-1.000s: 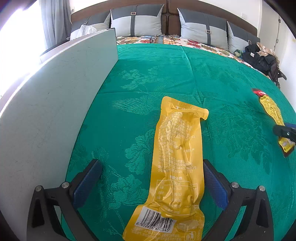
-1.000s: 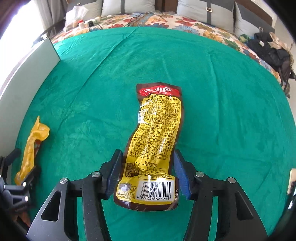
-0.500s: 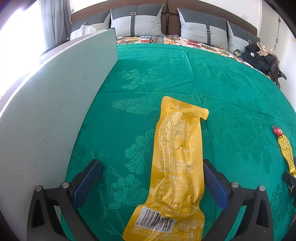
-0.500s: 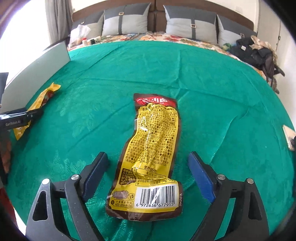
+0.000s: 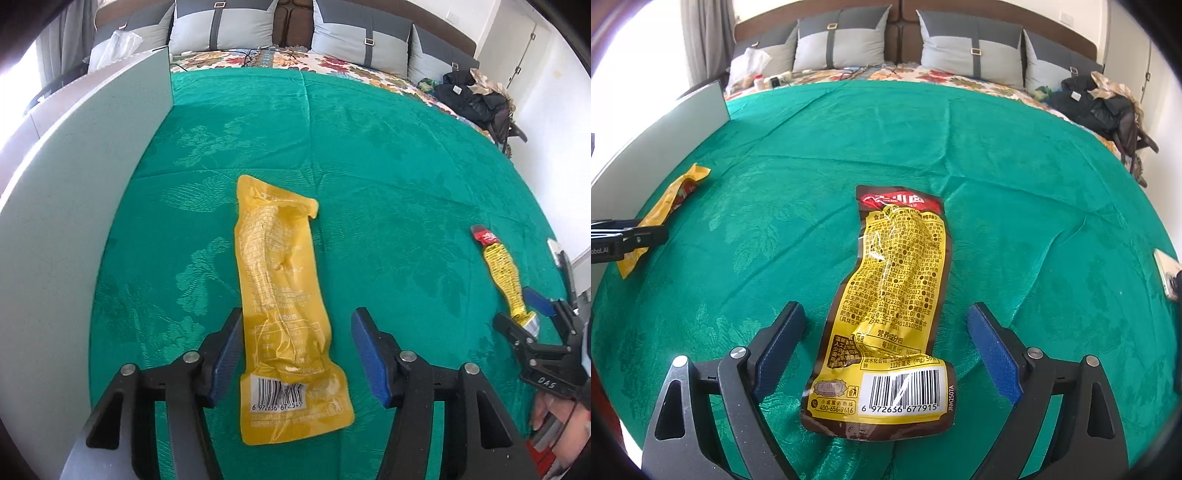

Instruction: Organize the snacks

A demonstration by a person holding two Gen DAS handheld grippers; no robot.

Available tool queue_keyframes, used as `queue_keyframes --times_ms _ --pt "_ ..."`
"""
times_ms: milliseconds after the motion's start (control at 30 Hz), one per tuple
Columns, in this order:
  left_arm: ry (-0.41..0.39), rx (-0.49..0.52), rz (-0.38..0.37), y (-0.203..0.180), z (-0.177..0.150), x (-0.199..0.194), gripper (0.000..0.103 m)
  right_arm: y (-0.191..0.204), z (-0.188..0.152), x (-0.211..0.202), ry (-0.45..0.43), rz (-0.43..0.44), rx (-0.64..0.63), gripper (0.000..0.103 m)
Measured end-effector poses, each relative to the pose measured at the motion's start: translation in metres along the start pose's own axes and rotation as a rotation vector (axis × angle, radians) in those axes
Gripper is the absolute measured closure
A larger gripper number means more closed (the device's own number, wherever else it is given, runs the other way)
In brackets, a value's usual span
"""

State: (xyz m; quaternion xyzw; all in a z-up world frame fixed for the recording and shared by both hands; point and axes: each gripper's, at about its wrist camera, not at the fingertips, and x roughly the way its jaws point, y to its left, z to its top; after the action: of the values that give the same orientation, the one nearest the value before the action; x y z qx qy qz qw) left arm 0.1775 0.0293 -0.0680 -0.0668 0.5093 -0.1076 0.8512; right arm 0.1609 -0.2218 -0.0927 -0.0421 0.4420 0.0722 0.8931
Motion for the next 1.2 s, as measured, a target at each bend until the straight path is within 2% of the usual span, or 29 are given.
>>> queue_keyframes --times_ms 67,267,400,533,667,767,833,900,967,1033,1100,1200 --pt "-0.014 -0.034 -0.044 -0.003 0.0 -0.004 0.048 0.0 0.0 0.0 0.0 0.0 0.0 0.011" --pt "-0.051 -0.054 -0.076 -0.016 0.003 -0.007 0.048 0.001 -0.003 0.0 -0.001 0.0 0.001 0.011" --pt "-0.075 -0.038 -0.078 -0.034 0.018 -0.008 0.048 0.0 -0.003 0.0 -0.001 0.001 0.001 0.011" --pt "-0.122 -0.006 -0.11 -0.062 0.036 -0.014 0.047 0.0 -0.002 0.0 -0.001 0.001 0.001 0.011" --pt "-0.107 0.053 -0.156 -0.094 0.051 -0.008 0.046 0.0 -0.003 0.0 -0.001 0.001 0.001 0.011" --pt "-0.107 0.052 -0.164 -0.099 0.056 -0.007 0.046 0.0 -0.002 0.0 -0.001 0.001 0.001 0.011" --pt "-0.118 0.015 -0.144 -0.09 0.058 -0.009 0.037 0.0 -0.002 0.0 -0.001 0.001 0.001 0.011" --pt "-0.126 -0.036 -0.084 -0.076 0.061 -0.009 0.031 0.0 -0.003 0.0 -0.001 0.001 0.001 0.011" --pt "-0.099 -0.055 -0.023 -0.069 0.062 -0.004 0.03 0.0 -0.002 0.0 -0.001 0.001 0.001 0.011" --pt "-0.042 -0.015 0.004 -0.074 0.062 0.01 0.028 0.0 -0.003 0.0 -0.001 0.001 0.001 0.011" --pt "0.001 0.06 0.064 -0.091 0.058 0.027 0.028 0.0 -0.003 0.0 -0.001 0.001 0.001 0.011" --pt "0.009 0.137 0.175 -0.11 0.053 0.051 0.028 0.001 -0.004 0.0 -0.001 0.001 0.001 0.011"
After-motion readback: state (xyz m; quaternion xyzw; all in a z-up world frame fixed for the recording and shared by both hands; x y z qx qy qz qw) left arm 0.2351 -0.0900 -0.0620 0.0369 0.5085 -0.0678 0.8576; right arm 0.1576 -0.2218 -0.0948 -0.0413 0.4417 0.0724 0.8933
